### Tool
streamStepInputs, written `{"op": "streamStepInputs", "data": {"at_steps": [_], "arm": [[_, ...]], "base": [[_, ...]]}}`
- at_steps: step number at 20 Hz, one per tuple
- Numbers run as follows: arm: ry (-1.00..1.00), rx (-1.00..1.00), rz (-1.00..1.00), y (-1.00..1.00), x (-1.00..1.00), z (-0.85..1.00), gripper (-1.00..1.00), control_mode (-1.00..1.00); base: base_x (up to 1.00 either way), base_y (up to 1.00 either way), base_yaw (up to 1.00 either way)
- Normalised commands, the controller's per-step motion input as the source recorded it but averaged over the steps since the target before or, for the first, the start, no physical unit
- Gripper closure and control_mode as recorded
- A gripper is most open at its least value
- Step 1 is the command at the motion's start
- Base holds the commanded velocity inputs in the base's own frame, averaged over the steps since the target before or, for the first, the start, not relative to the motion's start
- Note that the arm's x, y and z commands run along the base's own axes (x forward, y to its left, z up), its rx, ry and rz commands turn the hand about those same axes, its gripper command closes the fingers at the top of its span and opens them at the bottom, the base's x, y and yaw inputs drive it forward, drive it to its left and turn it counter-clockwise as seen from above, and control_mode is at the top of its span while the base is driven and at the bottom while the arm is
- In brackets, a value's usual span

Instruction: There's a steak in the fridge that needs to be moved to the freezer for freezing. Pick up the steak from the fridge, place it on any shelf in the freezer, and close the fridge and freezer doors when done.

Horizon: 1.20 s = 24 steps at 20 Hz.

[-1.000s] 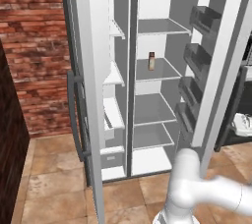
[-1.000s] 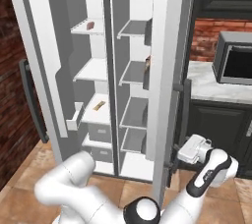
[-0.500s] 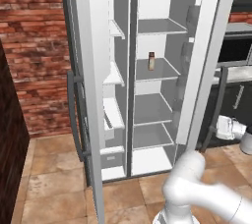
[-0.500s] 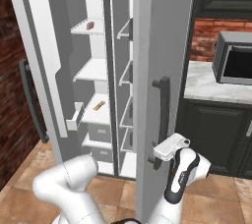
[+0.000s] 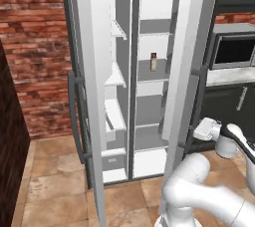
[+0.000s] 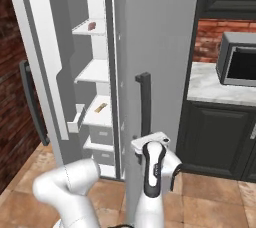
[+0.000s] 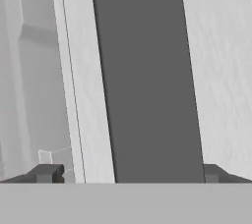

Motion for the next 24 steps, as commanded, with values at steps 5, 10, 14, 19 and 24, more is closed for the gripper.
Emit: {"op": "streamStepInputs", "data": {"at_steps": [5,10,14,19,24], "arm": [[0.09,0.04,-0.07,0.98,0.14,0.0,-1.0,-1.0],[0.11,0.07,-0.02,0.86,0.24,0.0,-1.0,-1.0],[0.12,0.05,-0.01,0.92,0.27,0.0,-1.0,-1.0],[0.07,0.01,-0.03,0.97,0.32,0.0,-1.0,-1.0],[0.01,0.0,-0.04,1.0,0.43,0.0,-1.0,-1.0]], "base": [[0.0,0.0,0.0],[0.0,0.0,0.0],[0.0,0.0,0.0],[0.0,0.0,0.0],[0.0,0.0,0.0]]}}
